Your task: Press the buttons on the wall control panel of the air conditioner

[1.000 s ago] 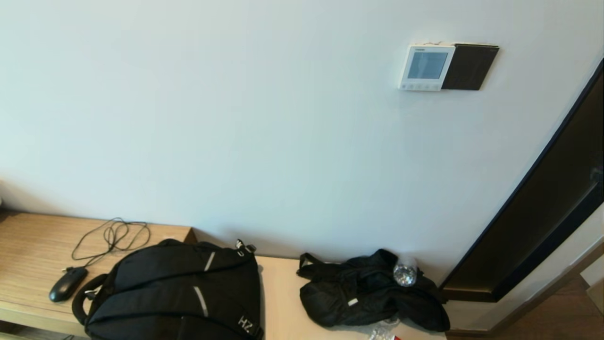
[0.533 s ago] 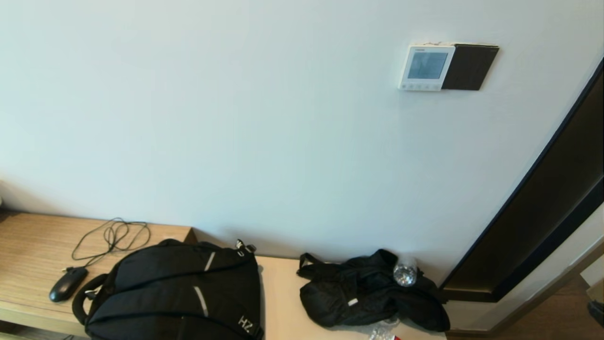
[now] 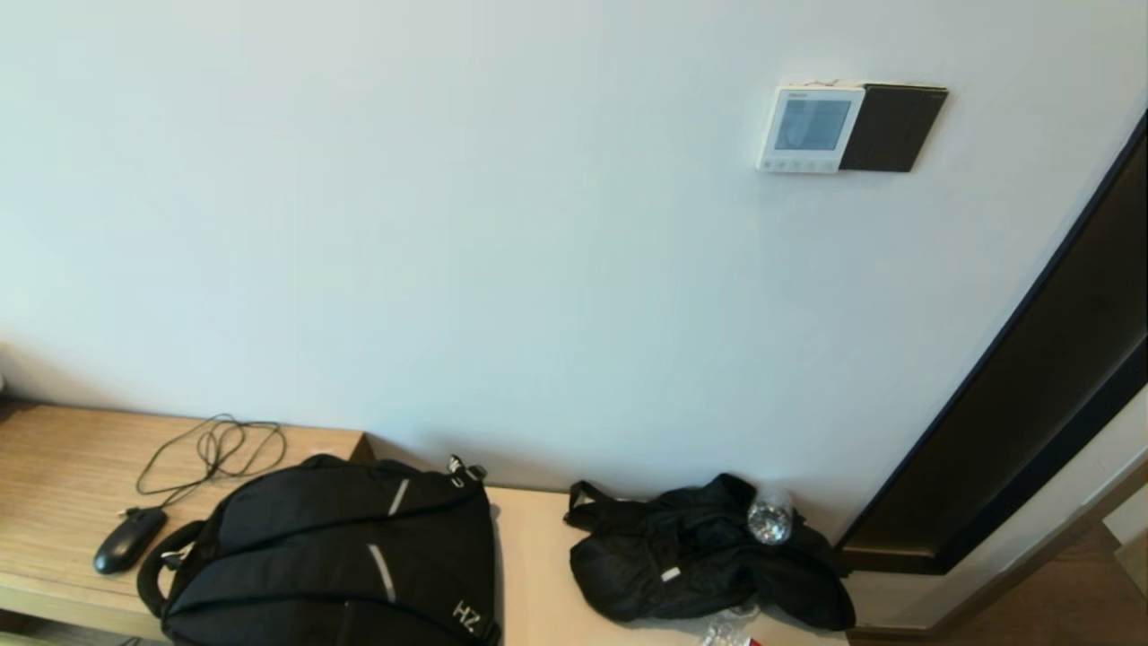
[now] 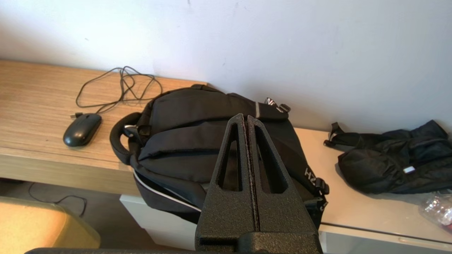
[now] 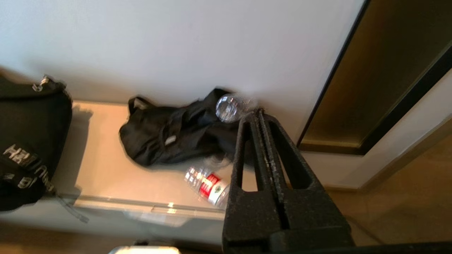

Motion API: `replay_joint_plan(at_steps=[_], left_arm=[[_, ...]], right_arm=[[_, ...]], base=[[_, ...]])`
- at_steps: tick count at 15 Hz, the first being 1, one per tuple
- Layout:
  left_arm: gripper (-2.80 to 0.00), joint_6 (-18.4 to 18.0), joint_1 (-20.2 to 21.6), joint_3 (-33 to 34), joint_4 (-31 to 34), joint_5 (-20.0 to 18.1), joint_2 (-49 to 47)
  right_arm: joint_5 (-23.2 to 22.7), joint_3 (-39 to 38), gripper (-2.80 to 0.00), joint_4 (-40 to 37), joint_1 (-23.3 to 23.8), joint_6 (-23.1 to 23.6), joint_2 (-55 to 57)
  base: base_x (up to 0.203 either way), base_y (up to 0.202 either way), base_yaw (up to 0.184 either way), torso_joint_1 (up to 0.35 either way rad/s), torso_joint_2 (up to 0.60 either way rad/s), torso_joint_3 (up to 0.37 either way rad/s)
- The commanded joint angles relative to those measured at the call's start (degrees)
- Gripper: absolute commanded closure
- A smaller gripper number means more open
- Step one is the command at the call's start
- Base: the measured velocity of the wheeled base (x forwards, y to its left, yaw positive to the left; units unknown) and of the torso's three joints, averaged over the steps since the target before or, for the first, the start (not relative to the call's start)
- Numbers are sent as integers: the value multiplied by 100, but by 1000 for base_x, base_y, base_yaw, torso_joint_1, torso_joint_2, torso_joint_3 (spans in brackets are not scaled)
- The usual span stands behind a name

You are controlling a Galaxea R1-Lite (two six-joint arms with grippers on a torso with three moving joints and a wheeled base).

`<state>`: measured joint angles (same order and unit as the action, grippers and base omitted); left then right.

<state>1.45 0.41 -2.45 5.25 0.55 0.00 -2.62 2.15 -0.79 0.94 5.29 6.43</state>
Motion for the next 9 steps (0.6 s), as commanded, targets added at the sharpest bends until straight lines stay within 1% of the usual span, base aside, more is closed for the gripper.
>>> replay_joint_plan(at_steps=[1,3,4,6,9], left_arm=[[0,4,2,-1,11,7,0],[0,4,2,-1,11,5,0],[0,4,2,-1,11,-1,0],[0,4,2,-1,11,7,0],[0,4,2,-1,11,6,0]], right_arm=[[63,-159,0,33,-15,38,-685],[79,-224,0,121,-15,15,-643],[117,-221,0,115,-14,-74,-643],[144,-224,0,133,-14,-531,-642],[148,-224,0,141,-15,-511,-643]], base=[[0,0,0,0,0,0],[0,0,0,0,0,0],[0,0,0,0,0,0],[0,0,0,0,0,0],[0,0,0,0,0,0]])
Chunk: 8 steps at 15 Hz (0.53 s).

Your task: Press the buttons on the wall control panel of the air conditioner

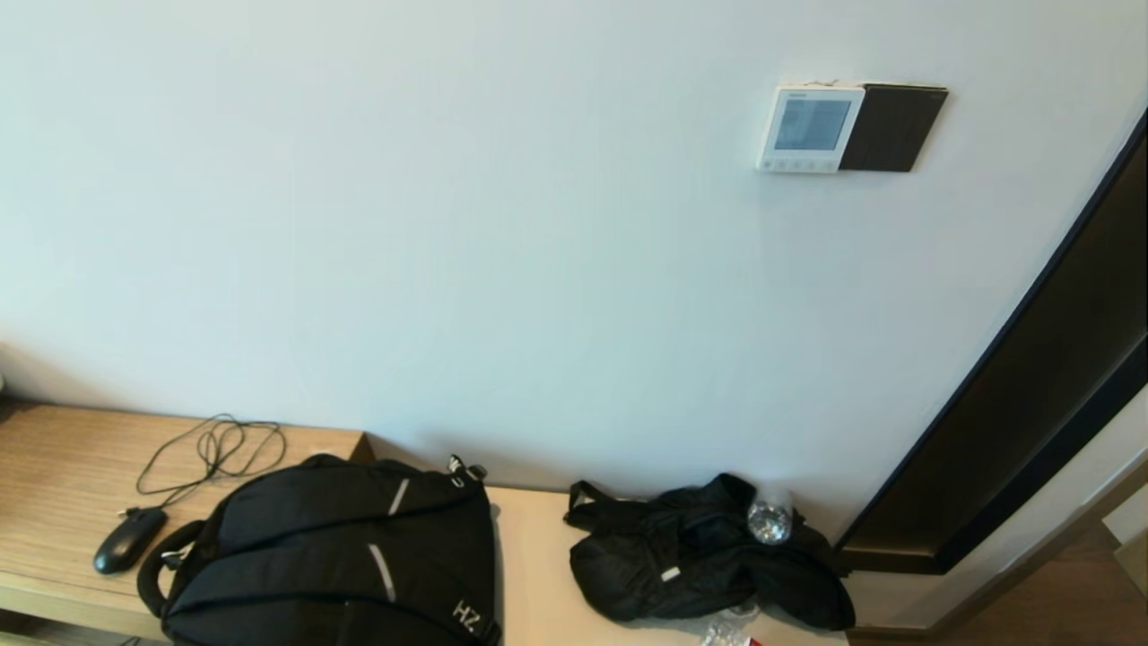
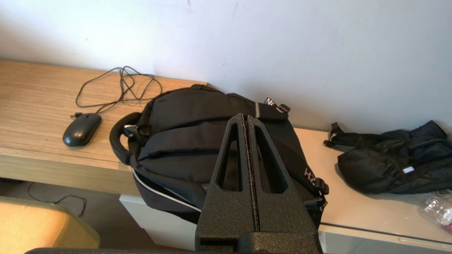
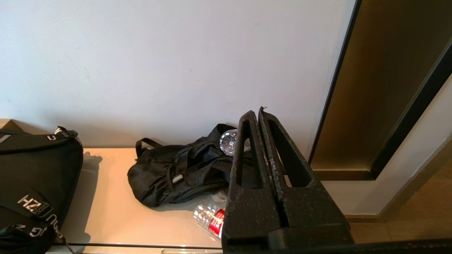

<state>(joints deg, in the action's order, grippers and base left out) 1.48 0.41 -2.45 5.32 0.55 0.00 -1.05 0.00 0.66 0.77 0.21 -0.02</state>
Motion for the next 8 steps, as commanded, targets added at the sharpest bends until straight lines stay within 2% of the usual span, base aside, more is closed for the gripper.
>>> replay_joint_plan(at_steps=[1,8], left_arm=[[0,2,2,-1,5,-2,0],[0,2,2,-1,5,-2,0]], right_arm=[[-9,-9,0,-4,-6,-12,2],[17,-9,0,-4,-6,-29,11]], base=[[0,0,0,0,0,0],[0,0,0,0,0,0]])
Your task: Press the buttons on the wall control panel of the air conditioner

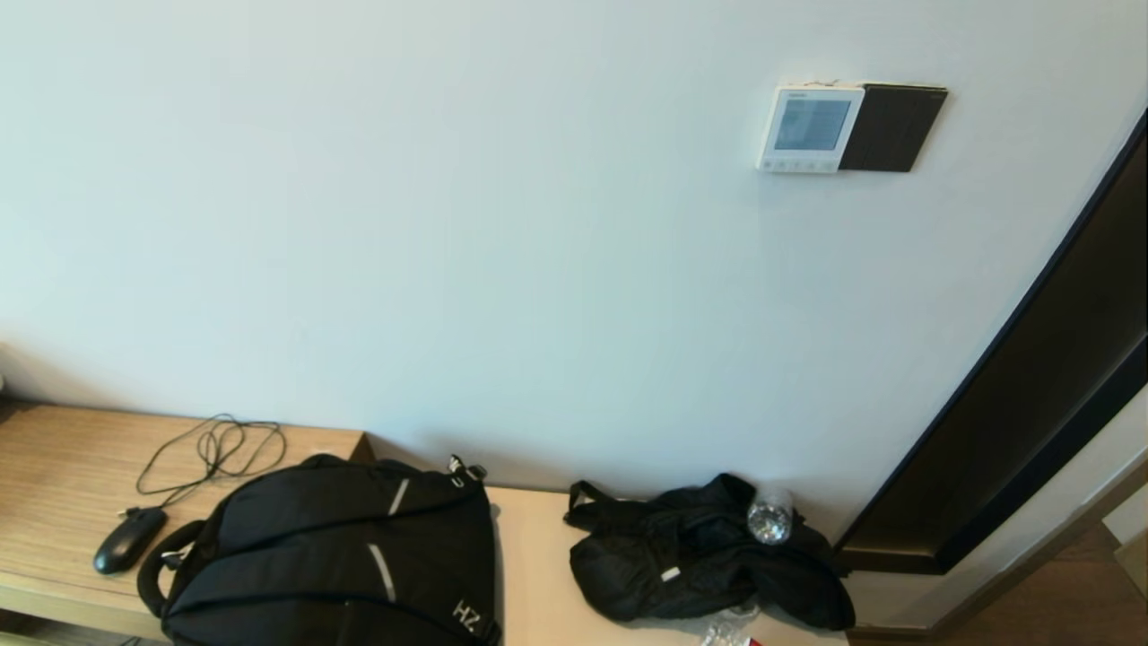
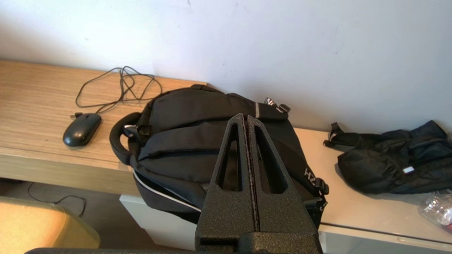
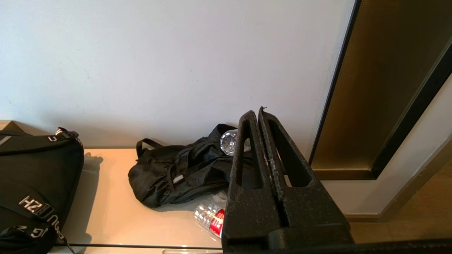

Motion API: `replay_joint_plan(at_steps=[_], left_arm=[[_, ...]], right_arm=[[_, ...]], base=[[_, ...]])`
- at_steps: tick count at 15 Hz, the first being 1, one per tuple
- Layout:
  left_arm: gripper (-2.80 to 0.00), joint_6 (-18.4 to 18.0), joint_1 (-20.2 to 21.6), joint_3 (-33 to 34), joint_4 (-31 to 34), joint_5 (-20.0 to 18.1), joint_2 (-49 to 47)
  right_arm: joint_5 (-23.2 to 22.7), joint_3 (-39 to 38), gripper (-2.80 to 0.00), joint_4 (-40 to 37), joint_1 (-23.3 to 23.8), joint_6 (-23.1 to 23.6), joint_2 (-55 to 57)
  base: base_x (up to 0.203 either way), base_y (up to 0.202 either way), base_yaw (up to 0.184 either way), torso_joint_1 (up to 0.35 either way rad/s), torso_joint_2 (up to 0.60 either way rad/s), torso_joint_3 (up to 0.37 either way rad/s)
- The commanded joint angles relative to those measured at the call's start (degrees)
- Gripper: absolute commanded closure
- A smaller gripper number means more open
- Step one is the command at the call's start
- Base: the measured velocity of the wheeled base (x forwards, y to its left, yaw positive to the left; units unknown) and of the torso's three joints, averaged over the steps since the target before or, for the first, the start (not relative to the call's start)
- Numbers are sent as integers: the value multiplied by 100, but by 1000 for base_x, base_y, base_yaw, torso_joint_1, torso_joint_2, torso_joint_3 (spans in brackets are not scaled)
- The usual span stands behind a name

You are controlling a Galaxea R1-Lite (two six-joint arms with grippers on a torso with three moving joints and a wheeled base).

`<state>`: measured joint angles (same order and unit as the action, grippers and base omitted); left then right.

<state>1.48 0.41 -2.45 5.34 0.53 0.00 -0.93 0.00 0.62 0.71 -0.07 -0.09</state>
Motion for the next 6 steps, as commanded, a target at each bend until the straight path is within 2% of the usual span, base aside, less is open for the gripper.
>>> replay_joint_plan(at_steps=[1,6], left_arm=[[0,2,2,-1,2,0,0],[0,2,2,-1,2,6,0]], right_arm=[[6,-9,0,25,8,34,18],[6,-9,0,17,0,-63,9]], base=[[0,0,0,0,0,0],[0,0,0,0,0,0]])
